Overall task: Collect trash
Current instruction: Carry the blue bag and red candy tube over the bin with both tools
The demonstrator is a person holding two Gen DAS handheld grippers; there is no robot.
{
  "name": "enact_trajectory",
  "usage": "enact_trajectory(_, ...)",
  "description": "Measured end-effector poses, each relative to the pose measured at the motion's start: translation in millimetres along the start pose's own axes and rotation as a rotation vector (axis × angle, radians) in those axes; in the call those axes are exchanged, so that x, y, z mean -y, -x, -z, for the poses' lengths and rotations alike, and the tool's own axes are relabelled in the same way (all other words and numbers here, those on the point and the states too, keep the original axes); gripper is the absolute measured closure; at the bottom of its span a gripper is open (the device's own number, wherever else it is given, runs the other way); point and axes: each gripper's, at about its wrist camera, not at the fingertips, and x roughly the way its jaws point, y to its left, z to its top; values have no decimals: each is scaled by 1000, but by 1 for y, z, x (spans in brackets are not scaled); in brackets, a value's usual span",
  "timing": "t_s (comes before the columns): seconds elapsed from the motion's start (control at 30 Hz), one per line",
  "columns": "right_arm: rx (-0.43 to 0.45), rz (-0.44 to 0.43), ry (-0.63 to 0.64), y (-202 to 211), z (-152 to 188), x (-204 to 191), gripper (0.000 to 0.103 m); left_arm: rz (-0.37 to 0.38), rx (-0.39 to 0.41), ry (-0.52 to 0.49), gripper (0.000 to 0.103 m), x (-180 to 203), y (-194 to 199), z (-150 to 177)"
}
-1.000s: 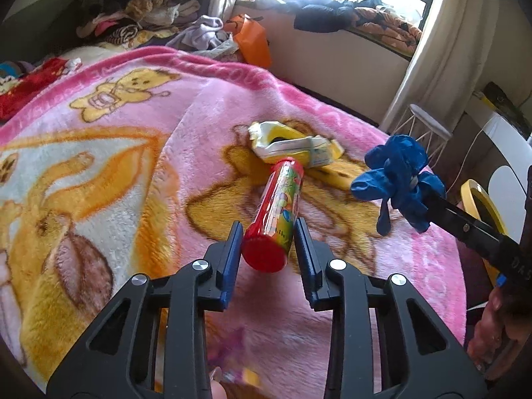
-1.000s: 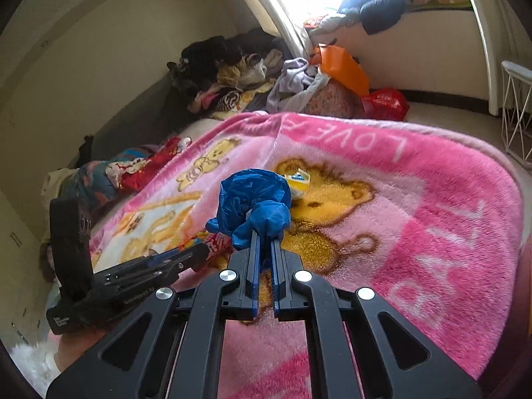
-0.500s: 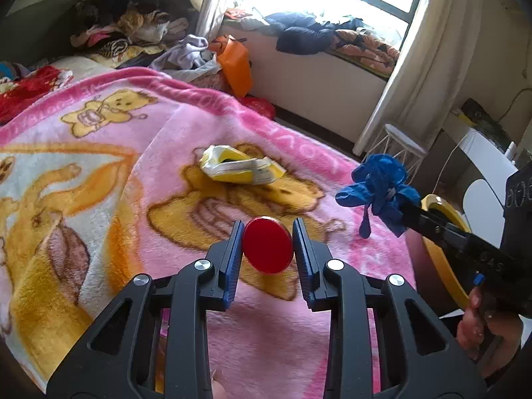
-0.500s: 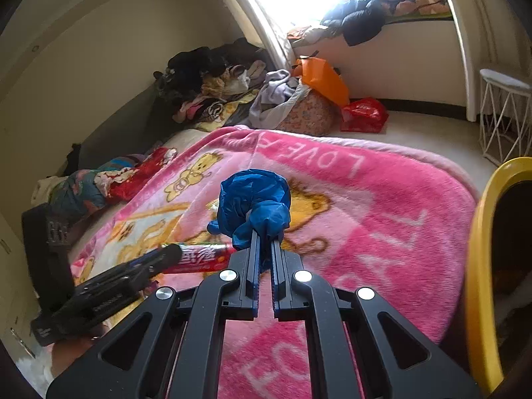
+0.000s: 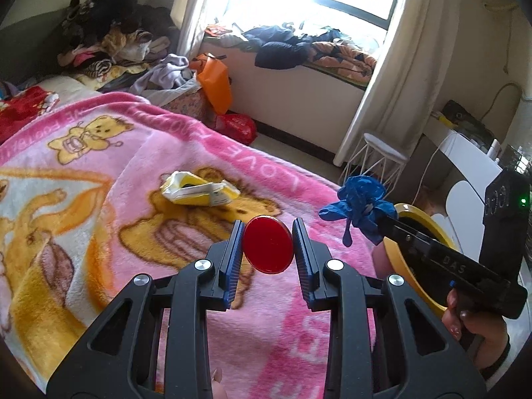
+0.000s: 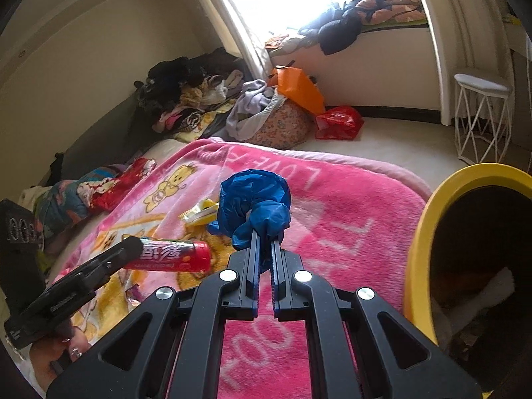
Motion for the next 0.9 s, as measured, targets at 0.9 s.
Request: enact_trajectory(0.9,92,131,-124,67,-2,75,97,104,32,-85,80,77,-1,-10)
